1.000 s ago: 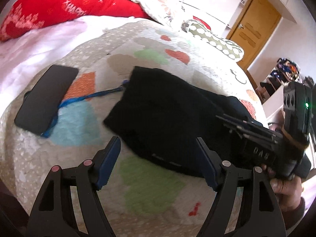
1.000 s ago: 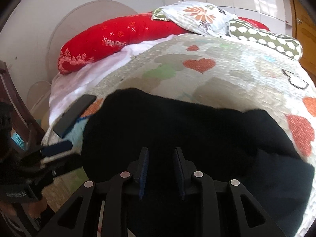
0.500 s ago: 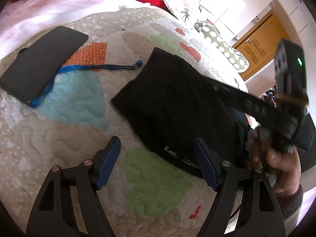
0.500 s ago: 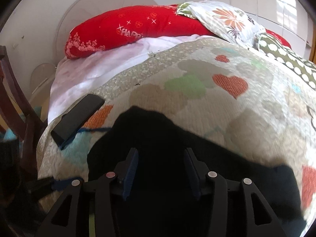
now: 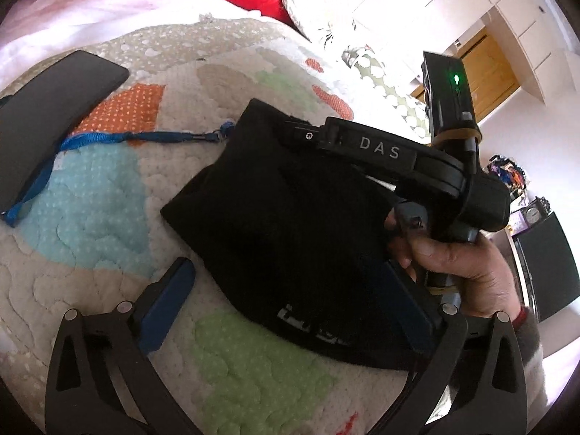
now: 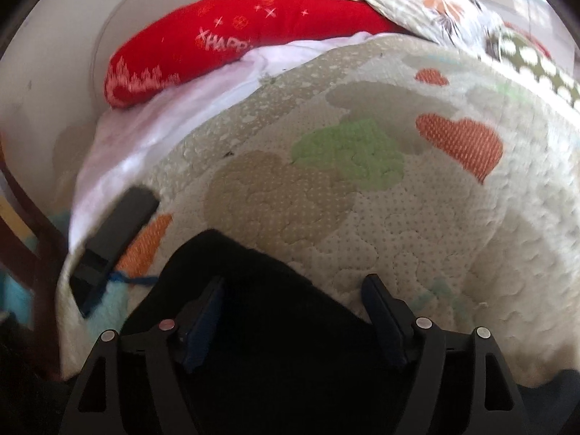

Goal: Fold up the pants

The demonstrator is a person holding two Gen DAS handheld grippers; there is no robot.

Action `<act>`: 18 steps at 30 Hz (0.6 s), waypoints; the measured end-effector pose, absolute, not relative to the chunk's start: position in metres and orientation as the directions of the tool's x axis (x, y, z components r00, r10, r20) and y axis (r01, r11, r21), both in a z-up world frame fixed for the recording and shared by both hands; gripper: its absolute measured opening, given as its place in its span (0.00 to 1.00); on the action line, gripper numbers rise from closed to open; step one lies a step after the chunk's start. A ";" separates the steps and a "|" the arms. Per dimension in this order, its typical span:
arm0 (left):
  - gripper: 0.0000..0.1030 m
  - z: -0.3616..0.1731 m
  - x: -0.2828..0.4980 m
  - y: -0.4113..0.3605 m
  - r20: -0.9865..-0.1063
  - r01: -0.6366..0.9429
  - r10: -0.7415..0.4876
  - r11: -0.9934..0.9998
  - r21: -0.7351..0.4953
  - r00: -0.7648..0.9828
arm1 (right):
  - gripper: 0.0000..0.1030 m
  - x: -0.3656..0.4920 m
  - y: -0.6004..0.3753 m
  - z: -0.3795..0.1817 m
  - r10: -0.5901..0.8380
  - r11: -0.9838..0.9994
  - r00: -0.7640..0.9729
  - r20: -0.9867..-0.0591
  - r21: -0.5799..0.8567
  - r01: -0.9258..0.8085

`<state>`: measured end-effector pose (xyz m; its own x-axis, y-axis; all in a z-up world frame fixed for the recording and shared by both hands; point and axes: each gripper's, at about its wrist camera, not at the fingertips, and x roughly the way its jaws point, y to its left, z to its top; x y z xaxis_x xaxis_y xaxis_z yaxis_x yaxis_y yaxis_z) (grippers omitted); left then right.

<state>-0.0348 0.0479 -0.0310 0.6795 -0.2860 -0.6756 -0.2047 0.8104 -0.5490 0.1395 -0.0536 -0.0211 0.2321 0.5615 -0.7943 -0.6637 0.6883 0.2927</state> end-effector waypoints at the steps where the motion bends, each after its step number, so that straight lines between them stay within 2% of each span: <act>1: 0.94 -0.030 -0.035 0.050 -0.666 -0.209 -0.285 0.803 -0.559 0.689 | 0.68 0.140 -0.055 -0.021 0.576 0.683 0.230 -0.784 0.307 -0.662; 2: 0.87 -0.029 -0.037 0.052 -0.656 -0.211 -0.281 0.797 -0.566 0.700 | 0.55 0.139 -0.055 -0.021 0.585 0.677 0.231 -0.777 0.311 -0.667; 3: 0.68 -0.027 -0.038 0.053 -0.656 -0.217 -0.272 0.797 -0.564 0.704 | 0.50 0.136 -0.054 -0.020 0.599 0.661 0.222 -0.769 0.318 -0.680; 4: 0.49 -0.026 -0.039 0.054 -0.664 -0.228 -0.260 0.801 -0.554 0.701 | 0.40 0.133 -0.053 -0.018 0.613 0.645 0.214 -0.761 0.325 -0.691; 5: 0.42 -0.025 -0.038 0.055 -0.667 -0.230 -0.257 0.803 -0.550 0.699 | 0.34 0.130 -0.053 -0.015 0.620 0.634 0.213 -0.755 0.323 -0.703; 7: 0.25 -0.018 -0.040 0.053 -0.653 -0.209 -0.267 0.805 -0.555 0.708 | 0.29 0.126 -0.055 -0.010 0.625 0.631 0.217 -0.750 0.323 -0.705; 11: 0.20 0.023 -0.053 0.028 -0.597 -0.109 -0.215 0.882 -0.459 0.773 | 0.25 0.121 -0.080 0.014 0.684 0.624 0.239 -0.689 0.383 -0.681; 15: 0.20 0.064 -0.065 -0.015 -0.518 0.050 -0.243 0.932 -0.358 0.820 | 0.24 0.106 -0.133 0.057 0.721 0.650 0.352 -0.597 0.407 -0.642; 18: 0.20 0.074 -0.066 -0.069 -0.484 0.224 -0.307 0.949 -0.224 0.819 | 0.31 0.092 -0.199 0.077 0.691 0.717 0.469 -0.550 0.446 -0.535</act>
